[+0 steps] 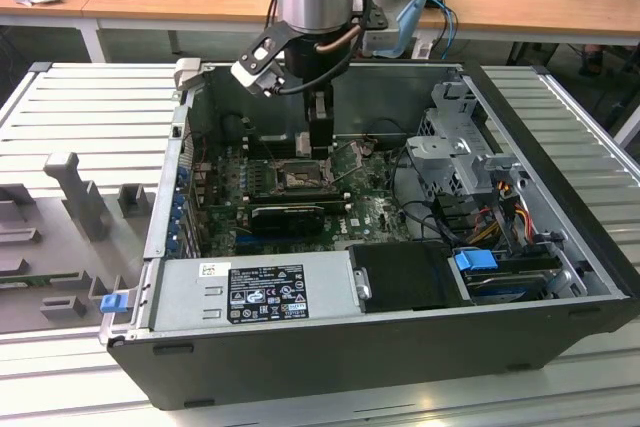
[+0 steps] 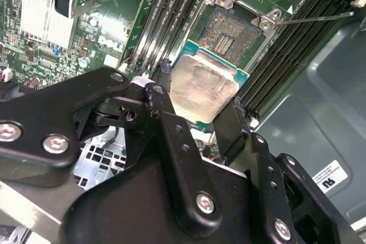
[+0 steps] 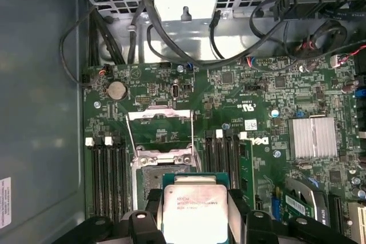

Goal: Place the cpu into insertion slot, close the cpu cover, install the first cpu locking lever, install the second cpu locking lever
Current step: 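Place the cpu into insertion slot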

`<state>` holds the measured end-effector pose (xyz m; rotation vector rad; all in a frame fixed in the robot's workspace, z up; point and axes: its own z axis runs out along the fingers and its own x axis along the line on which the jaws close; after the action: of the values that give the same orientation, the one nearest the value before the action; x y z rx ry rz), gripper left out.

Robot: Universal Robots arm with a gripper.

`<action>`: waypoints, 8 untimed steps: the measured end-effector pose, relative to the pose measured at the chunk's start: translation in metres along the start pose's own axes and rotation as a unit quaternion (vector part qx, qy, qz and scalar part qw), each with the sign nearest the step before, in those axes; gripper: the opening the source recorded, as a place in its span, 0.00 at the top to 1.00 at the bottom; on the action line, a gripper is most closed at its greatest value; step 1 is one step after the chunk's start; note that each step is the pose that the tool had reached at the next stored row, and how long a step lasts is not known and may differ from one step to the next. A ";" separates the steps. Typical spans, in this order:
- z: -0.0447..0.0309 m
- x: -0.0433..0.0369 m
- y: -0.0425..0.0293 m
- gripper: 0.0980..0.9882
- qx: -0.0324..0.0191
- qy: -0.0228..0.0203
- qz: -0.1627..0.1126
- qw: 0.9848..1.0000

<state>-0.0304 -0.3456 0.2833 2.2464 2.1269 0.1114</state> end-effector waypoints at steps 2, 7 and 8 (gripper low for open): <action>0.0017 0.0000 -0.0002 0.50 0.000 0.000 0.000 1.000; 0.0069 -0.0001 -0.0007 0.50 0.000 0.000 0.000 1.000; 0.0074 -0.0002 -0.0007 0.50 0.000 0.000 0.000 1.000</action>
<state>-0.0305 -0.3456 0.2759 2.2465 2.1269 0.1113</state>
